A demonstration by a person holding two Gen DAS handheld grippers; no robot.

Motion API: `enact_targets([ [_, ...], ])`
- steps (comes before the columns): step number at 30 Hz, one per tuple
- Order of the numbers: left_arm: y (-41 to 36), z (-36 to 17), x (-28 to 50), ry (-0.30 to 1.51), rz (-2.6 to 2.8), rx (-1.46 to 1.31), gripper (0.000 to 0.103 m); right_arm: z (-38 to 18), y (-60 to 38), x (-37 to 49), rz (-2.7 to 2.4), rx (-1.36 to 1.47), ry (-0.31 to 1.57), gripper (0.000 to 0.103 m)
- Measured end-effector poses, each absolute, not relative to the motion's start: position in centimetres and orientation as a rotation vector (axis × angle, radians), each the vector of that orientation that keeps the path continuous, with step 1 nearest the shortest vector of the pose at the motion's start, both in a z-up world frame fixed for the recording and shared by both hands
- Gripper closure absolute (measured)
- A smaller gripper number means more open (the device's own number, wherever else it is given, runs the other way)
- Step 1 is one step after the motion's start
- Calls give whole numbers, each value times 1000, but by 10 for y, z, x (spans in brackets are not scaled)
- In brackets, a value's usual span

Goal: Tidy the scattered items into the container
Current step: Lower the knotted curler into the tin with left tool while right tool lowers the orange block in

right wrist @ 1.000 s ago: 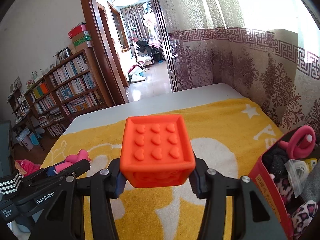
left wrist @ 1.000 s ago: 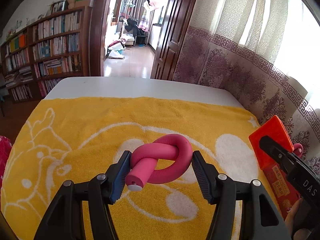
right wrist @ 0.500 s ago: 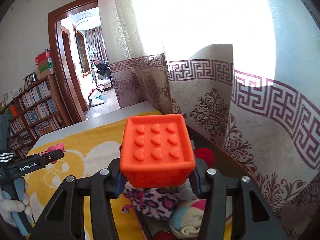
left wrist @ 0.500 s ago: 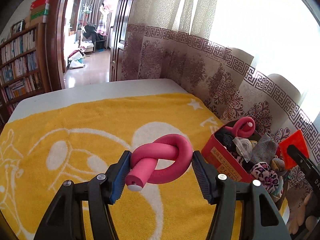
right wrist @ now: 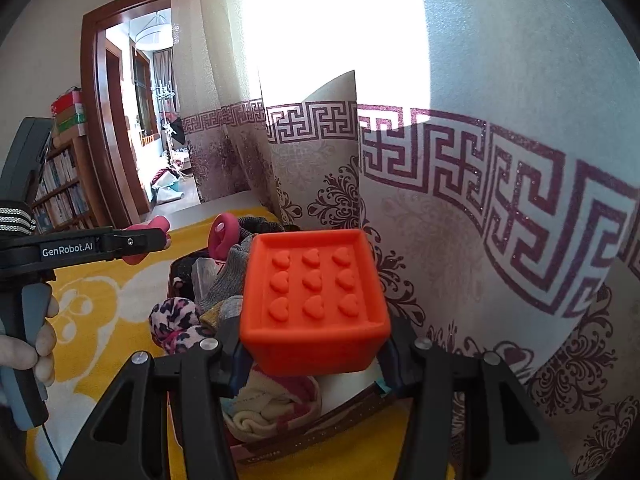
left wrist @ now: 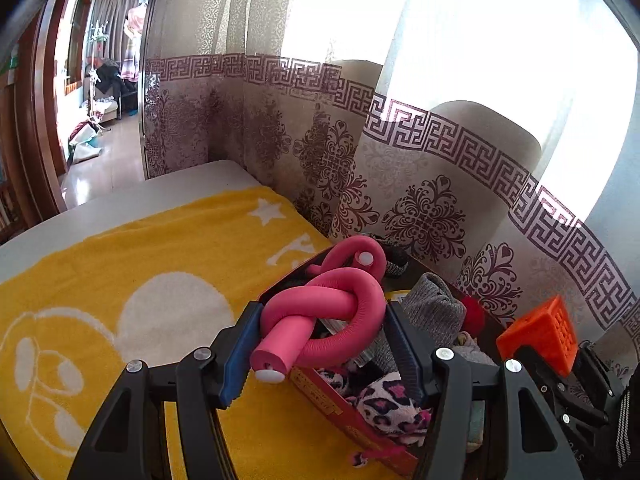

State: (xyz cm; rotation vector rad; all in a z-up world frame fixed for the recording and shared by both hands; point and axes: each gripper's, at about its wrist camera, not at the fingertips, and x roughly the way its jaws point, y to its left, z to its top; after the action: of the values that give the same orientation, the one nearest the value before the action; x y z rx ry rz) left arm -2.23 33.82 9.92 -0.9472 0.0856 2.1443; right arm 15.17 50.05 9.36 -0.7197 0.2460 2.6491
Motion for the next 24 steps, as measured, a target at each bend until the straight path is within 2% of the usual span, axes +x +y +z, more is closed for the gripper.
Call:
enact_targets([
  [9,392,66,-33,120,2004,-1053,38,88,509,157,2632,-716,247,47],
  [10,392,63,-34,115,2002,-1062,33,87,510,157,2631,-717,242,47],
  [12,388,62,-36,100,2010,-1066,28,86,511,156,2633,-721,239,47],
  [22,375,71,-38,67,2002,-1063,28,80,510,148,2650,-779,243,47],
  [24,370,76,-37,53,2009,-1052,28,81,512,150,2656,-781,257,43],
])
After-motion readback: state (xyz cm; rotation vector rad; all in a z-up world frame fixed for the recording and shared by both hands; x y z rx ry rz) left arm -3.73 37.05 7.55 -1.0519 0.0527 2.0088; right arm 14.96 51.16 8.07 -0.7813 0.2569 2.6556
